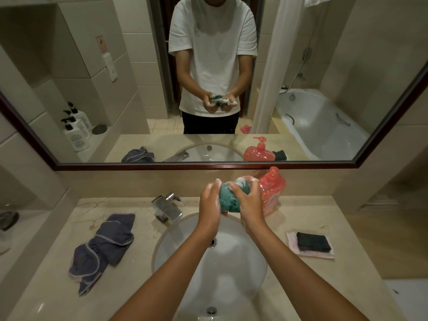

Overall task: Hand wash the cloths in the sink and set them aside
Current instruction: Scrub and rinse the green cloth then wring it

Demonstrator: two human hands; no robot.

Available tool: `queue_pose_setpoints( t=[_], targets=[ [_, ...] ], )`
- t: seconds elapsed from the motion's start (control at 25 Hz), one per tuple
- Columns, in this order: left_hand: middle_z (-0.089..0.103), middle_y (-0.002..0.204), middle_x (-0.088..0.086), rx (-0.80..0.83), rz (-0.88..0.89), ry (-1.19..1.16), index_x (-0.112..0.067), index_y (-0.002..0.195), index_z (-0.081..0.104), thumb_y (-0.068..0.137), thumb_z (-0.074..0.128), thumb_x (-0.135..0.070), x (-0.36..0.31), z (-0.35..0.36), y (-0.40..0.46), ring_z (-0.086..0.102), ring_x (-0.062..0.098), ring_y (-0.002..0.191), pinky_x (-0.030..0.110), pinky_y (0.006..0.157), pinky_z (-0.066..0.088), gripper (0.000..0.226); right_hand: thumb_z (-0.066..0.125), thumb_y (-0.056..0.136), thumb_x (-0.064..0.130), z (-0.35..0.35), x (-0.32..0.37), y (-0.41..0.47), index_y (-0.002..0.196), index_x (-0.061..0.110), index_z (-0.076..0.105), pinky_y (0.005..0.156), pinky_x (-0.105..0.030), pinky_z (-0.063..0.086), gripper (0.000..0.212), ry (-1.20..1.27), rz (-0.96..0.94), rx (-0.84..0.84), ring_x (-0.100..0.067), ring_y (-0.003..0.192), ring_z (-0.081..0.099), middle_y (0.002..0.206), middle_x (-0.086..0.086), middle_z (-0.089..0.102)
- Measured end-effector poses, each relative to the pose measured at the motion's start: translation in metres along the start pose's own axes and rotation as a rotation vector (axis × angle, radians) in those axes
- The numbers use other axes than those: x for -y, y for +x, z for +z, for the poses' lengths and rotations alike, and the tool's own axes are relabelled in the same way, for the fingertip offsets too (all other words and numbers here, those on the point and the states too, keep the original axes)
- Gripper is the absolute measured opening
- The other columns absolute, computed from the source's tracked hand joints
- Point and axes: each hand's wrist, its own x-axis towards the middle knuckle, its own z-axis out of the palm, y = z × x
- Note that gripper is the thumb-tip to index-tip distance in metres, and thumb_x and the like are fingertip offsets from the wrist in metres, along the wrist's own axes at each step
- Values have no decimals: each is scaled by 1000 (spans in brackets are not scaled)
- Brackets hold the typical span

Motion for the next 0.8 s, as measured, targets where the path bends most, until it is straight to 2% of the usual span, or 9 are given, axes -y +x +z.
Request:
queue_pose_setpoints(
  t=[0.08,0.16,0.2,0.36,0.52,0.6,0.72,0.8],
  targets=[
    [57,64,-2,-76,9,81,-19,72,53,105,47,-41,-3,7,1,59,15,59,27,53,45,40,65,96,33,10,0,-7,91,29,60,71,-35,59,8,47,28,-67,-17,88,69,94,-1,67],
    [46,53,-5,-147,32,161,-20,62,42,105,46,-39,-10,9,8,48,16,54,30,56,39,48,54,97,44,21,-4,-13,67,32,60,60,-28,53,33,105,107,-105,-8,68,67,70,8,65],
    [43,49,-8,-168,38,198,-21,60,40,105,46,-40,-11,9,10,45,14,50,29,54,37,50,51,96,45,25,-5,-13,63,31,58,60,-28,50,37,91,117,-108,-7,62,63,63,10,60],
    [48,43,-9,-161,117,338,-21,56,44,106,41,-40,-11,14,7,46,4,40,20,43,37,53,50,102,37,30,9,3,76,18,52,68,-39,49,32,-29,90,-133,-18,67,57,74,-4,57],
    [43,44,-8,-168,54,341,-20,55,41,106,43,-32,-17,10,21,39,4,39,28,49,32,53,45,103,36,38,-2,-3,62,18,51,61,-35,43,45,-109,7,-143,-18,60,54,59,0,54],
    [44,45,-8,-157,46,356,-19,56,42,106,43,-33,-11,10,17,39,4,41,29,50,31,52,46,104,31,37,-2,3,58,18,51,60,-34,42,48,-121,43,-144,-19,59,54,54,2,54],
    [47,44,-10,-141,78,436,-19,58,45,106,43,-35,-1,9,11,42,1,41,22,45,31,51,45,105,27,34,-2,12,62,11,55,61,-34,42,47,-98,108,-132,-23,61,56,60,-7,57],
    [50,48,-7,-149,31,438,-16,58,47,106,44,-35,-3,3,21,44,3,42,24,46,33,52,45,105,28,38,-13,2,63,11,58,61,-33,44,47,-138,88,-102,-22,62,58,61,-7,60]
  ],
)
